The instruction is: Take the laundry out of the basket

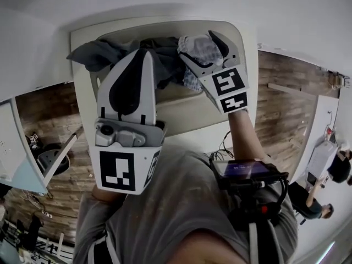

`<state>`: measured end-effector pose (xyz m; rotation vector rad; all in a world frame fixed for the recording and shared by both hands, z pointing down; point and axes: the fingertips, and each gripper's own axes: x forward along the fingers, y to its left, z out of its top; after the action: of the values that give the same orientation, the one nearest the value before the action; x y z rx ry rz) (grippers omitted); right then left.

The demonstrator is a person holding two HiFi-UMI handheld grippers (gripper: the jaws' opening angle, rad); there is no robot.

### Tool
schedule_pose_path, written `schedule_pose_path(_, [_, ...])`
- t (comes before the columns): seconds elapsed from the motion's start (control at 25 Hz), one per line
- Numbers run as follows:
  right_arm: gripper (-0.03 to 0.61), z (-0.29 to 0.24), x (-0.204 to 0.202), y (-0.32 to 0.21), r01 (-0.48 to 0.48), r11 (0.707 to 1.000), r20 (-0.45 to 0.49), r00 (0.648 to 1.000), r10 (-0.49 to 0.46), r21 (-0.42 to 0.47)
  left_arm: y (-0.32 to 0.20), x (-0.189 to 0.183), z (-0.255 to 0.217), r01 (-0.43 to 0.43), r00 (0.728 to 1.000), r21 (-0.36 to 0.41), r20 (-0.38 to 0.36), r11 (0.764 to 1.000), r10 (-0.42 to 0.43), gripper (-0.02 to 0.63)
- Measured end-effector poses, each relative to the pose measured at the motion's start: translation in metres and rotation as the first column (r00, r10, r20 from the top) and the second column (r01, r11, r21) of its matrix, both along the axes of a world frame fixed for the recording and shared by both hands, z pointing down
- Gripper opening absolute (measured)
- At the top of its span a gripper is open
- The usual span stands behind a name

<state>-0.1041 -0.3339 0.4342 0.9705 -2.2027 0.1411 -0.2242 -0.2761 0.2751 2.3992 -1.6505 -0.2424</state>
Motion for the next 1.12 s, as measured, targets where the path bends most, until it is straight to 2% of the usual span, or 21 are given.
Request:
schedule_pose_path(0.12, [0.396,0.010,-0.005,0.007,0.028,0.999,-0.057,0.998,-0.030,-0.034,0.005,-0.004,-0.001,-0.015,0.999,-0.010,-0.032,1.000,0.015,0.008])
schedule_pose_path(0.28, [0.396,0.040,-0.004,0.015,0.044,0.988,-0.113,0.992,-0.061,-0.151,-0.001,-0.011,0.008,-0.019,0.998,-0.023,-0.054,1.000,0.018,0.008])
schedule_pose_path(0.36, [0.391,0.051,0.000,0.015,0.047,0.984,-0.177,0.981,-0.078,-0.173,-0.007,-0.012,0.015,-0.021,0.998,-0.038,-0.063,0.999,0.019,0.008])
schedule_pose_path(0.4, [0.366,0.054,0.004,0.014,0.047,0.984,-0.217,0.973,-0.084,-0.172,-0.010,-0.012,0.018,-0.021,0.998,-0.044,-0.067,0.999,0.018,0.008])
schedule_pose_path(0.44, [0.294,0.056,0.008,0.013,0.044,0.986,-0.256,0.963,-0.085,-0.162,-0.011,-0.012,0.019,-0.020,0.997,-0.047,-0.071,0.999,0.016,0.008])
schedule_pose_path(0.48, [0.153,0.055,0.012,0.011,0.037,0.988,-0.288,0.954,-0.079,-0.148,-0.010,-0.013,0.019,-0.019,0.997,-0.048,-0.075,0.999,0.015,0.008])
schedule_pose_path(0.52, [0.081,0.054,0.015,0.009,0.028,0.990,-0.306,0.949,-0.069,-0.136,-0.010,-0.013,0.018,-0.018,0.997,-0.046,-0.077,0.999,0.015,0.008])
schedule_pose_path(0.56, [0.046,0.052,0.017,0.007,0.019,0.992,-0.313,0.948,-0.058,-0.125,-0.009,-0.012,0.017,-0.018,0.997,-0.042,-0.079,0.999,0.015,0.008])
schedule_pose_path(0.6, [0.041,0.049,0.017,0.005,0.013,0.994,-0.310,0.949,-0.047,-0.113,-0.009,-0.011,0.015,-0.018,0.997,-0.036,-0.079,0.999,0.015,0.008])
schedule_pose_path(0.72, [0.035,0.030,0.018,-0.003,-0.023,0.999,-0.252,0.968,0.011,-0.045,-0.006,-0.009,0.008,-0.019,0.997,-0.017,-0.070,1.000,0.018,0.008])
schedule_pose_path(0.84, [0.034,0.001,0.019,-0.006,-0.087,0.996,-0.119,0.989,0.091,0.035,0.003,-0.006,-0.002,-0.015,0.998,0.006,-0.053,1.000,0.015,0.008])
schedule_pose_path(0.96, [0.034,-0.034,0.021,-0.003,-0.128,0.983,-0.001,0.992,0.129,0.133,0.017,-0.002,-0.014,-0.014,0.999,0.035,-0.031,0.999,0.015,0.008])
schedule_pose_path(1.12, [0.034,-0.084,0.031,0.005,-0.154,0.955,0.105,0.986,0.131,0.253,0.038,0.007,-0.026,-0.008,1.000,0.061,0.004,0.998,0.008,0.008])
